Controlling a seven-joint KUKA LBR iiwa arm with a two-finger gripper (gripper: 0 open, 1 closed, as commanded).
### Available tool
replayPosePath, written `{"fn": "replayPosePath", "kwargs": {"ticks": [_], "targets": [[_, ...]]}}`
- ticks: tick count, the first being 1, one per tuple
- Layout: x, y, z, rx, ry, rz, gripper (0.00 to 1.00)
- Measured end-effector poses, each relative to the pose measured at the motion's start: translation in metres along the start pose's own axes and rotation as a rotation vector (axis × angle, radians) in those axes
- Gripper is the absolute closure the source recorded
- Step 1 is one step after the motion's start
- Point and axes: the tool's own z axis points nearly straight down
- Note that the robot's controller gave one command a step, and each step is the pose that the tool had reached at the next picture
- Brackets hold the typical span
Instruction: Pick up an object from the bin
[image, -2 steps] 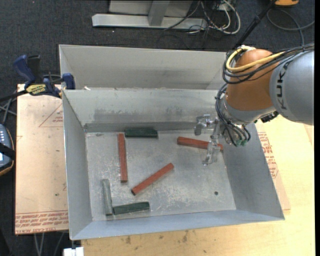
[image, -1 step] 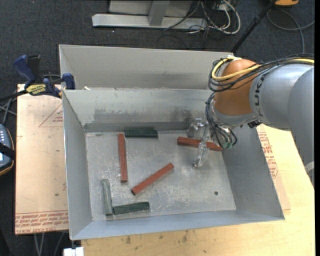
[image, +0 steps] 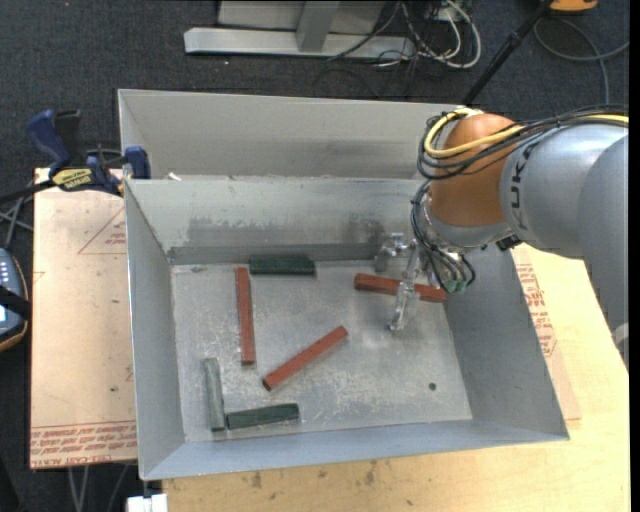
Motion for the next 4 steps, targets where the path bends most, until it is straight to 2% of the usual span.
{"fn": "replayPosePath", "kwargs": {"ticks": [1,2,4], "targets": [[0.0019,0.0002,0.0040,-0.001,0.000,0.018,0.00],[-0.0012,0.0006,-0.0008,0.000,0.000,0.001,1.00],[-0.0004,0.0007,-0.0033,0.000,0.002,0.001,1.00]]}}
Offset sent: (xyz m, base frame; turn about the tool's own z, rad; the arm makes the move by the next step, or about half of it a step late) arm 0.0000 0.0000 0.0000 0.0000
